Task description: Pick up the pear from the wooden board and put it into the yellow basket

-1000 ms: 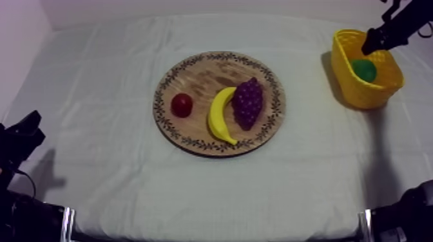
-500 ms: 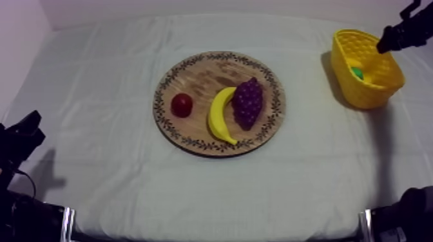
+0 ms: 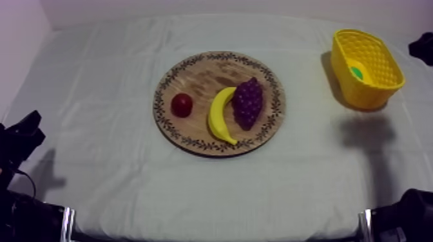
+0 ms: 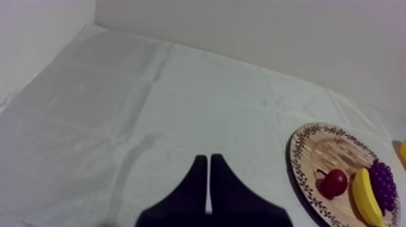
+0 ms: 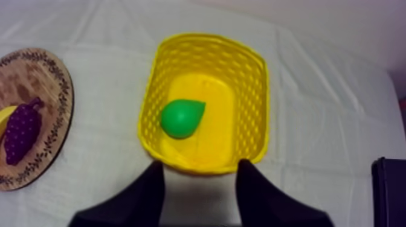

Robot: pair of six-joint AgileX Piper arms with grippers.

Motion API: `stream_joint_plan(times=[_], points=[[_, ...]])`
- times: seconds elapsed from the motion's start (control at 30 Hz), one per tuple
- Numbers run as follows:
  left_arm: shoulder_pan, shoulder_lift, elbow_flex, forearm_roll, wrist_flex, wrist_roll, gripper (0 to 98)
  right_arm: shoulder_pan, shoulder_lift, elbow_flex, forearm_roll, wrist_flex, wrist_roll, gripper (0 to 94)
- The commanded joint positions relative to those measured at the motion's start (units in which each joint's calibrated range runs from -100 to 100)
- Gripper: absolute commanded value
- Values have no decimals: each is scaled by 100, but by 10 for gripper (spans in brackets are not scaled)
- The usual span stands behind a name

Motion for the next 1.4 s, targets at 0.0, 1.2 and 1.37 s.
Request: stream_joint_plan(times=[0.0, 1.2, 1.37], points=[[-1, 0, 5, 2, -1, 1, 1, -54, -1040, 686, 25, -257, -15, 193], [-1, 0, 5, 2, -1, 2, 1, -745, -5235, 5142, 1171, -2051, -1053, 7], [-1, 0, 5, 2, -1, 2, 1, -745, -5239, 5160, 1190, -2105, -620, 6]])
